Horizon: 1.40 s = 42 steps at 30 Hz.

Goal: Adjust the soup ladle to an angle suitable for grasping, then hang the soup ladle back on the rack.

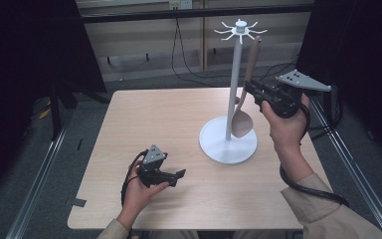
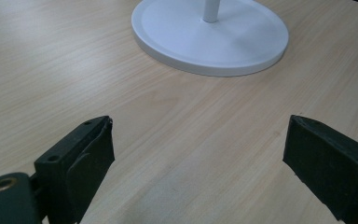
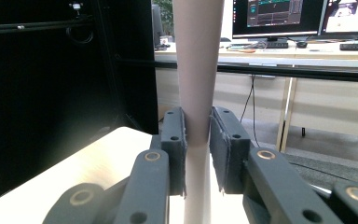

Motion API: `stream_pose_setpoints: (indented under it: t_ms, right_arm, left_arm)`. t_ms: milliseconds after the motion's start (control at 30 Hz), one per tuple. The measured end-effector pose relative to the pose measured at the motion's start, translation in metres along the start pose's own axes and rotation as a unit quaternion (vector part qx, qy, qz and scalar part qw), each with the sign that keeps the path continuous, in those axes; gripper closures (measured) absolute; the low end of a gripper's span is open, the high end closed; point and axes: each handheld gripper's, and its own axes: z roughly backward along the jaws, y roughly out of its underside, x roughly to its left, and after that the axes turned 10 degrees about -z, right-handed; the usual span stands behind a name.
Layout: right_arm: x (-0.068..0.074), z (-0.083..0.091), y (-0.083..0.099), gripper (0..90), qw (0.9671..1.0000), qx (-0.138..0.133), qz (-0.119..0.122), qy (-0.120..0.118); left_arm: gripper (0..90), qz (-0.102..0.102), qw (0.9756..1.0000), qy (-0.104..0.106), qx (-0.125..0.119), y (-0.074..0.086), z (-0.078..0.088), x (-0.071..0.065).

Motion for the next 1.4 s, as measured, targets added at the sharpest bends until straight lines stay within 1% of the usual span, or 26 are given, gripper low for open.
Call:
stream_pose_setpoints:
  t_ms: [67,200,267,400,533,633,667,700,767,833,900,967,1133,1233,1300,1367,1400]
  right_arm:
    - [0.0003,0.0002,0.0003,76.5,1.0,-0.001,-0.002,-0.001]
    - [0.0005,-0.0012,0.0002,76.4,1.0,0.0,0.0,0.001]
    - [0.0008,-0.0018,-0.0003,76.4,1.0,0.001,0.001,0.001]
    - [0.0011,-0.0031,-0.0002,76.4,1.0,0.002,-0.001,0.004]
    - [0.0017,-0.0041,0.0012,76.3,1.0,-0.003,-0.003,0.001]
    - [0.0021,-0.0046,0.0009,76.2,1.0,-0.001,-0.002,0.002]
    - [0.0021,-0.0047,0.0009,76.2,1.0,0.0,0.0,0.004]
    - [0.0019,-0.005,0.001,76.1,1.0,-0.001,0.0,0.002]
    - [0.0018,-0.0052,0.0017,76.0,1.0,-0.002,-0.002,0.001]
    - [0.0018,-0.0051,0.0021,75.7,1.0,-0.004,-0.002,0.0]
    - [0.0023,-0.0047,0.0021,74.9,1.0,-0.004,-0.001,0.004]
    - [0.0026,-0.0043,0.0016,73.5,1.0,-0.004,0.002,0.004]
    - [0.0035,-0.0036,0.0009,66.1,0.9999,-0.007,0.005,0.009]
    - [0.0034,-0.003,0.0021,58.0,0.9999,-0.009,0.007,0.01]
    - [0.0023,-0.0018,0.0033,53.5,0.9998,-0.01,0.01,0.017]
    - [0.0007,-0.001,0.0046,48.6,0.9998,-0.007,0.009,0.013]
    - [0.0,-0.0007,0.0054,45.7,0.9998,-0.005,0.012,0.016]
  left_arm:
    - [8.4,0.0,1.0,-0.002,0.0,-0.001,-0.001,-0.0004]
    - [8.4,-0.002,1.0,0.005,0.0,-0.002,-0.0038,-0.0016]
    - [8.5,-0.003,1.0,0.003,0.0,-0.0021,-0.0044,-0.0015]
    - [8.5,-0.002,1.0,0.003,-0.003,-0.0023,-0.0024,-0.0014]
    - [8.5,-0.001,1.0,0.002,-0.001,-0.0016,-0.0016,-0.0009]
    - [8.5,-0.002,1.0,0.001,0.002,0.0001,-0.0011,-0.0001]
    - [8.5,-0.002,1.0,0.001,0.001,0.0005,-0.0003,0.0007]
    - [8.5,0.002,1.0,0.0,0.0,0.0006,0.0004,0.0007]
    - [8.5,0.0,1.0,-0.001,-0.002,0.0005,0.0017,0.0008]
    - [8.5,0.002,1.0,-0.002,-0.001,0.0008,0.0027,0.0005]
    - [8.5,-0.002,1.0,-0.003,0.001,0.0009,0.0033,0.0004]
    - [8.5,-0.001,1.0,-0.002,0.001,0.0013,0.0034,0.0004]
    - [8.5,0.001,1.0,-0.006,0.001,0.0014,0.0046,0.001]
    - [8.5,0.0,1.0,-0.004,0.001,0.0009,0.0036,0.0006]
    - [8.5,-0.001,1.0,-0.002,0.002,0.0012,0.003,0.0003]
    - [8.5,0.0,1.0,-0.002,0.005,0.0017,0.0028,0.0004]
    - [8.5,0.001,1.0,-0.002,0.004,0.0017,0.0028,0.0007]
